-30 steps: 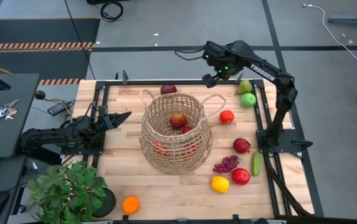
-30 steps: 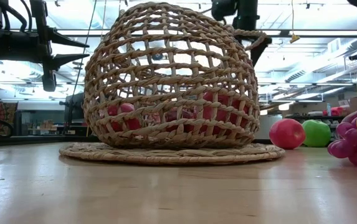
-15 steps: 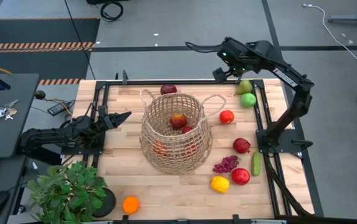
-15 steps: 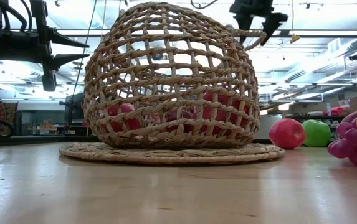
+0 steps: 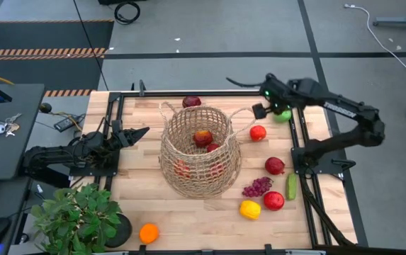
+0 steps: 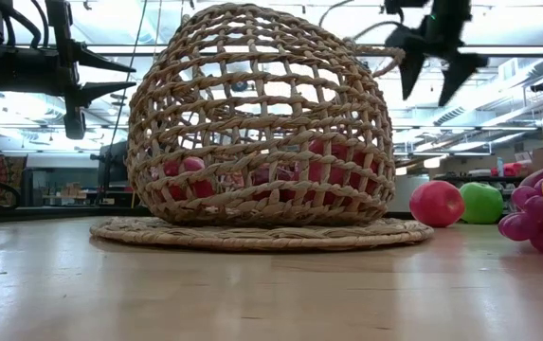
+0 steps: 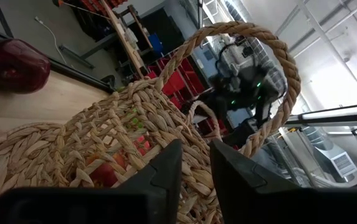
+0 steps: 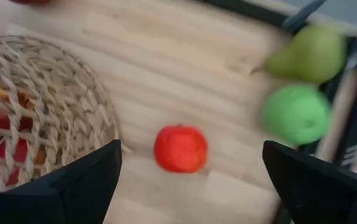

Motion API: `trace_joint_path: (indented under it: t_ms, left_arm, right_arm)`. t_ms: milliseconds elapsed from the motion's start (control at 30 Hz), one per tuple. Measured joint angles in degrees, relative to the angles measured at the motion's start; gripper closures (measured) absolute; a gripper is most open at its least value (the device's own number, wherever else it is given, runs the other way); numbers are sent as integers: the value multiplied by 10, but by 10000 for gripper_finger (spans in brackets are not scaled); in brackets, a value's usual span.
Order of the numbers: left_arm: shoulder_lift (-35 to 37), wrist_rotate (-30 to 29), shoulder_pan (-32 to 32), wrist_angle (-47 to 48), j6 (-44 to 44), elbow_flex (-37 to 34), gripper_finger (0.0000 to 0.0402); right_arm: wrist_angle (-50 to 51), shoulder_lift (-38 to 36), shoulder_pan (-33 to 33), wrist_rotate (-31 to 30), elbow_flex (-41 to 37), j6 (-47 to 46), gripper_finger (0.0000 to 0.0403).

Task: Build produce basket
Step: Put the red apple into the basket

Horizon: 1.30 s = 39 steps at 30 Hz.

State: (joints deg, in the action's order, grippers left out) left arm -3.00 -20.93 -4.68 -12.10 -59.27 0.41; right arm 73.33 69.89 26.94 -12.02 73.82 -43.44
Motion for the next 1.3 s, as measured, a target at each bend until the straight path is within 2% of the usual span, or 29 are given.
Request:
trace_joint_path:
  t_ms: [133, 333, 600, 867, 1133, 1300]
  left_arm:
    - [0, 0, 0, 0, 0, 0, 317]
    - [0, 0, 0, 0, 0, 0, 312]
    - [0, 0, 0, 0, 0, 0, 314]
    - [0, 0, 0, 0, 0, 0, 311]
    - [0, 0, 0, 0, 0, 0, 317]
    - [0, 0, 0, 0, 0, 0, 314]
  right_arm:
    - [-60, -51, -6, 30, -98, -36, 11]
    - [-91, -93, -11, 59, -184, -51, 11]
    - [-155, -141, -11, 67, -233, -54, 11]
    - [-229, -146, -31, 76, -282, 4, 11]
    - [-338, -146, -54, 92, -383, -55, 11]
    - [-343, -146, -64, 73, -397, -73, 11]
